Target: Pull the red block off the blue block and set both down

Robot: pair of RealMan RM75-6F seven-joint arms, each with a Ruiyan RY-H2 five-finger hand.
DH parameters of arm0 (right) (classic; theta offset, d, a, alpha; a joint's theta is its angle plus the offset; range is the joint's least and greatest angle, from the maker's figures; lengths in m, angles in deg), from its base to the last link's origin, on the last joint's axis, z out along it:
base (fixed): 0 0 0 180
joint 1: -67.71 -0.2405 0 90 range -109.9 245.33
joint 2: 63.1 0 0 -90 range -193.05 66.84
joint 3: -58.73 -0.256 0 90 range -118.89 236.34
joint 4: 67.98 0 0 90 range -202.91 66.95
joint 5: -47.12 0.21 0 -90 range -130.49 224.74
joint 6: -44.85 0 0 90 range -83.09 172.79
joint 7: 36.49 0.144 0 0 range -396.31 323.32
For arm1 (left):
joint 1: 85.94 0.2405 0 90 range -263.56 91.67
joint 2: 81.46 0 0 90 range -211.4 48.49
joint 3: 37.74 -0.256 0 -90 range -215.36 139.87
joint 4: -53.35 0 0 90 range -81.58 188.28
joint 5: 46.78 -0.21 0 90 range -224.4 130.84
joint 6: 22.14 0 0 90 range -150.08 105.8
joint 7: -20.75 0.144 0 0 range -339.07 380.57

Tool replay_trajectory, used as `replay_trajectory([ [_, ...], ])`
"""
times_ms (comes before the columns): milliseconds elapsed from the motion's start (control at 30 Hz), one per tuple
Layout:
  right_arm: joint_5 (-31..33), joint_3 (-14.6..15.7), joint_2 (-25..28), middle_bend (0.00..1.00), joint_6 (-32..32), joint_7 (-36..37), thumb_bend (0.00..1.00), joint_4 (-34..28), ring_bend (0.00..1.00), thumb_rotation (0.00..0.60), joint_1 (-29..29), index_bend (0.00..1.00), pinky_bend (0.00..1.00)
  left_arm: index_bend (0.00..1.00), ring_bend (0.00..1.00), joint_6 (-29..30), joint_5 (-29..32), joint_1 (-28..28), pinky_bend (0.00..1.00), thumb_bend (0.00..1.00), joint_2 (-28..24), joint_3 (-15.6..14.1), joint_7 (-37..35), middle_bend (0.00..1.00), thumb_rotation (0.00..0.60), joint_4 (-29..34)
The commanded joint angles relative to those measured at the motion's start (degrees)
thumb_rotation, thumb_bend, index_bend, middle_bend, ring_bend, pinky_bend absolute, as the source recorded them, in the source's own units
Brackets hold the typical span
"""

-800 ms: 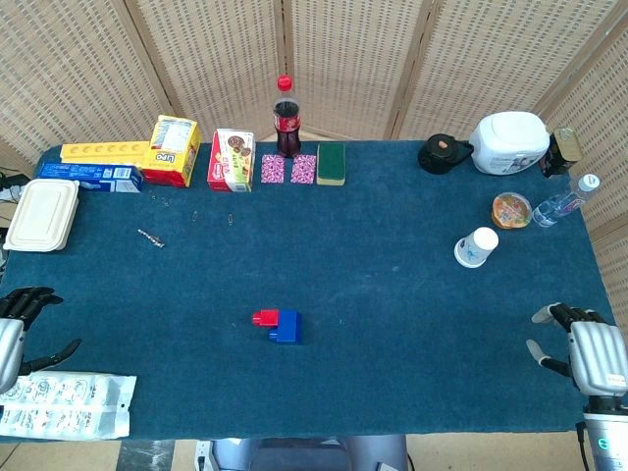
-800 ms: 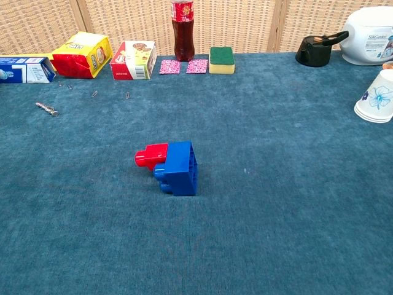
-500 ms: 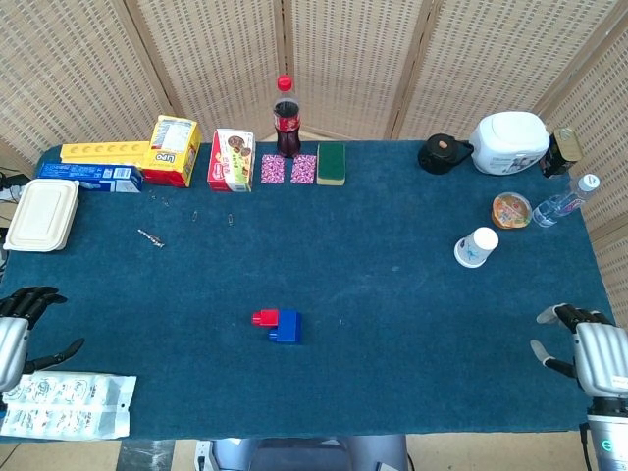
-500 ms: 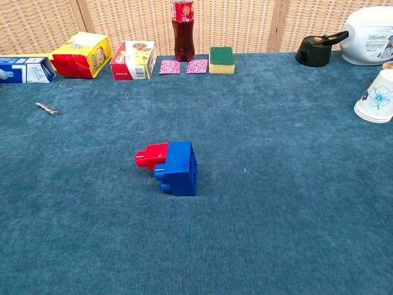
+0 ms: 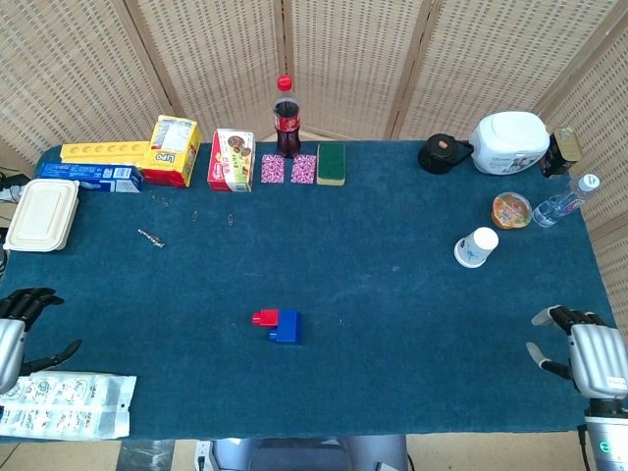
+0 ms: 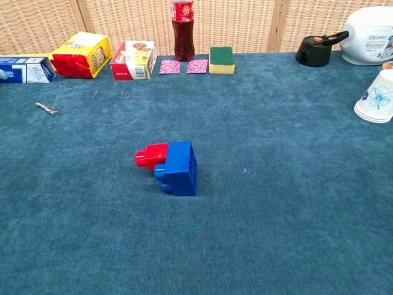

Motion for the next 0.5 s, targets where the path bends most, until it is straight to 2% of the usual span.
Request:
replay_trajectory([
  [33,-0.50,0.10,-0.11,0.47,-0.96,0.62,0.28,-0.07,0.49,0.600,-0.68,0.47,0.41,0.36,0.23,0.06,0.04,-0.05,0.29,0.20,-0.12,0.11,0.15,0.31,0.419,0.08],
  [267,-4.89,1.20,-0.16,0.47,-6.33,6.41,0.28,-1.91,0.49,0.600,-4.73,0.44,0.41,0.36,0.23,-0.45,0.87,-0.49,0.29,0.20,-0.54,0.73,0.57,0.31,0.420,0.26],
  [500,-9.33,1.64,-2.24,0.45,-14.19,11.92,0.27,-3.80,0.48,0.600,-11.54,0.40,0.42,0.35,0.23,-1.60,2.45,-1.19,0.29,0.20,-0.98,1.56,0.41,0.31,0.417,0.47],
])
